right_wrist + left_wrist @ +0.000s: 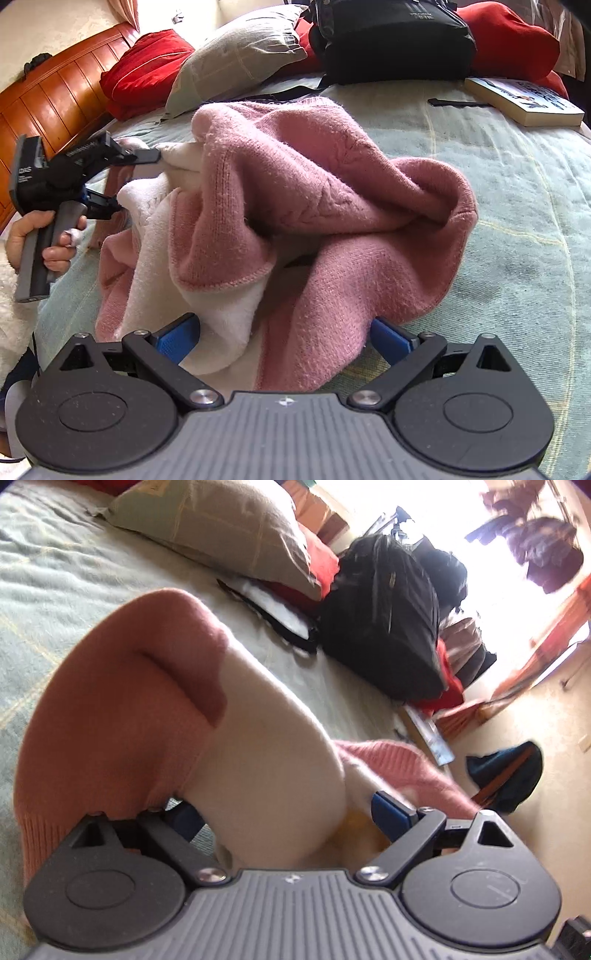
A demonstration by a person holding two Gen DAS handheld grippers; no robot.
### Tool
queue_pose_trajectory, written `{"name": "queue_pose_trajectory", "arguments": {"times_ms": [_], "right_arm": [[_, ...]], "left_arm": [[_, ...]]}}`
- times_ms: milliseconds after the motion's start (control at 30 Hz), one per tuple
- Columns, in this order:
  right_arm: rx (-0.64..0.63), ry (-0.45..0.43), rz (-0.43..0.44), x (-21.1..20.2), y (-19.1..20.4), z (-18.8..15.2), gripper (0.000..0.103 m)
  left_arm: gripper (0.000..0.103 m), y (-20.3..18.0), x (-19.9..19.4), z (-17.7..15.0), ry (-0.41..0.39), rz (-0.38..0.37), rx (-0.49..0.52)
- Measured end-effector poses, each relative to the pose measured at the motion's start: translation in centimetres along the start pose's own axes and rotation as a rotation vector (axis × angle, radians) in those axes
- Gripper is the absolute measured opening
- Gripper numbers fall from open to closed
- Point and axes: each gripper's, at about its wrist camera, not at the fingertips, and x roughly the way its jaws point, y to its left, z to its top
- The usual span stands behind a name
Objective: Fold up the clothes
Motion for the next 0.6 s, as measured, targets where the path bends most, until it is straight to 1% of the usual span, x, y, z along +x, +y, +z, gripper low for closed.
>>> {"name": "queue_pose_trajectory", "arguments": {"times_ms": [133,200,233,267,300,367,433,467,533,600], "right_arm": [[-0.006,0.000,-0.008,0.0,0.2,0.0,0.101],[-0.006,-0.001,-0.015,-0.1,0.2,0.1,0.101],[-0.006,-0.001,-0.021,-0.2,0.2,0.1,0.101],[-0.003,-0.002,-0.026,-0.2,0.2,0.1,0.101],[-0.001,-0.002,-0.031,-0.2,0.2,0.2,0.101],[0.004,0.001,-0.035,-0.1,0.1,0.3,0.101],[0.004,0.004,-0.038,0.1,0.2,0.4,0.101],[0.004,0.005,-0.040,0.1,0.2,0.4,0.101],[0.000,0.006,-0.044,0.2,0.3,0.5,0.101],[-0.005,0.004,-0.049,0.1,0.3,0.6,0.101]], "left_arm": [[0.091,-1.3,1.2,0.1,-0.015,0.129,0.130],[0.082,-1.9,1.4,0.3,-0.027,0.186,0.186],[0.073,-2.1,1.3,0.4,-0.029,0.191,0.195],[0.062,-2.2,1.1,0.5,-0.035,0.176,0.196],[0.057,-2.2,0.8,0.6,-0.042,0.156,0.194],[0.041,-2.3,0.2,1.0,-0.078,0.122,0.191],[0.032,-2.1,-0.5,1.2,-0.111,0.100,0.187],[0.029,-2.3,-0.6,1.4,-0.121,0.097,0.191],[0.027,-2.5,-0.8,1.5,-0.138,0.113,0.219],[0.026,-2.8,-1.2,1.5,-0.156,0.146,0.255]]}}
